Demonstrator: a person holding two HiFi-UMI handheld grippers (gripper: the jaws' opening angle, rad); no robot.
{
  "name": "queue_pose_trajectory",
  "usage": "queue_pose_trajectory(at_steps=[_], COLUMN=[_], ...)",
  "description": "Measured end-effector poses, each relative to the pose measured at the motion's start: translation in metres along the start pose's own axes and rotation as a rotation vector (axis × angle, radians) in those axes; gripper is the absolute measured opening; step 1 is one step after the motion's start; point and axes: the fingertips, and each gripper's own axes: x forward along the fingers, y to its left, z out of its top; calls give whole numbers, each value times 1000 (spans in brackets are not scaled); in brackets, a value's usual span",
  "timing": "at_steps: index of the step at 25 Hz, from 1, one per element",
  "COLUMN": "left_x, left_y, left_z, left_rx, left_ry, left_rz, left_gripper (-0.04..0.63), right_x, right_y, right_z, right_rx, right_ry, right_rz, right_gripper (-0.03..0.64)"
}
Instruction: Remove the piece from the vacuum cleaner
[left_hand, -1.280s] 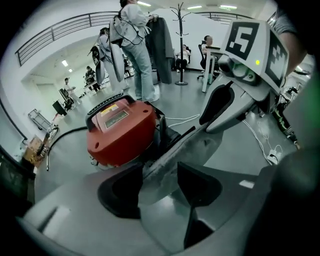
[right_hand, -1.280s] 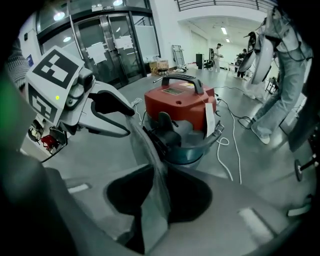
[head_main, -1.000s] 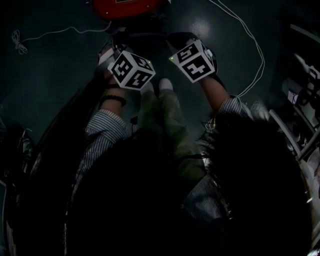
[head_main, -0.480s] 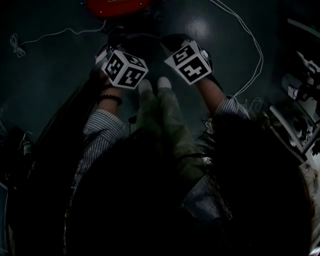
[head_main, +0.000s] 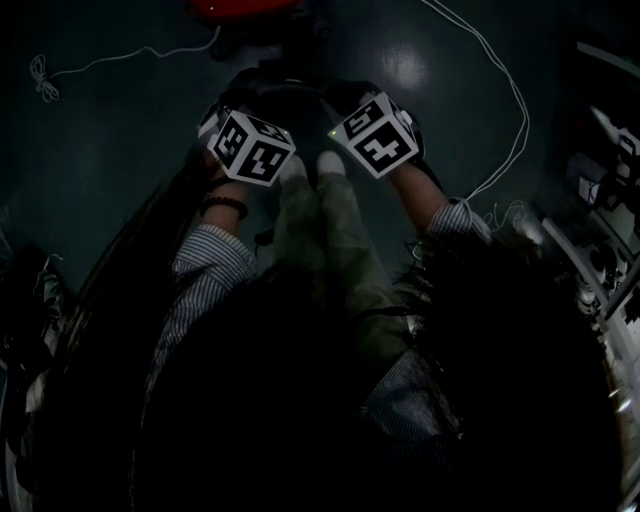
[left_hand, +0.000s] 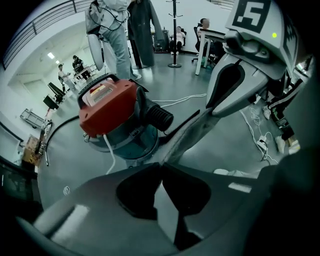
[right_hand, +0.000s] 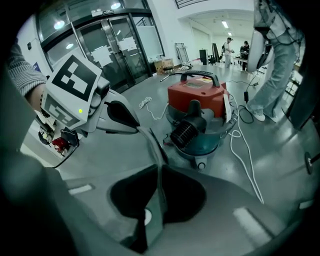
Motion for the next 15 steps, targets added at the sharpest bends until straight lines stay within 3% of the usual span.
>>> queue_pose_trajectory(at_steps=[8,12,15], left_x=[-29,-70,-99], left_y=[-70,-123,-129], left_z=[-38,-62,-54], left_rx=[-125,-244,-350], left_ry=[37,89,61], left_rz=[-67,-137,-160], left_gripper=[29,29,29], right_x=[-23,-58,-84], right_y=[51,97,108], right_z=[-49,-81,-72], right_rx=[87,174,186], right_ry=[48,110,98], right_rz=[34,69,64], right_gripper=[28,28,28])
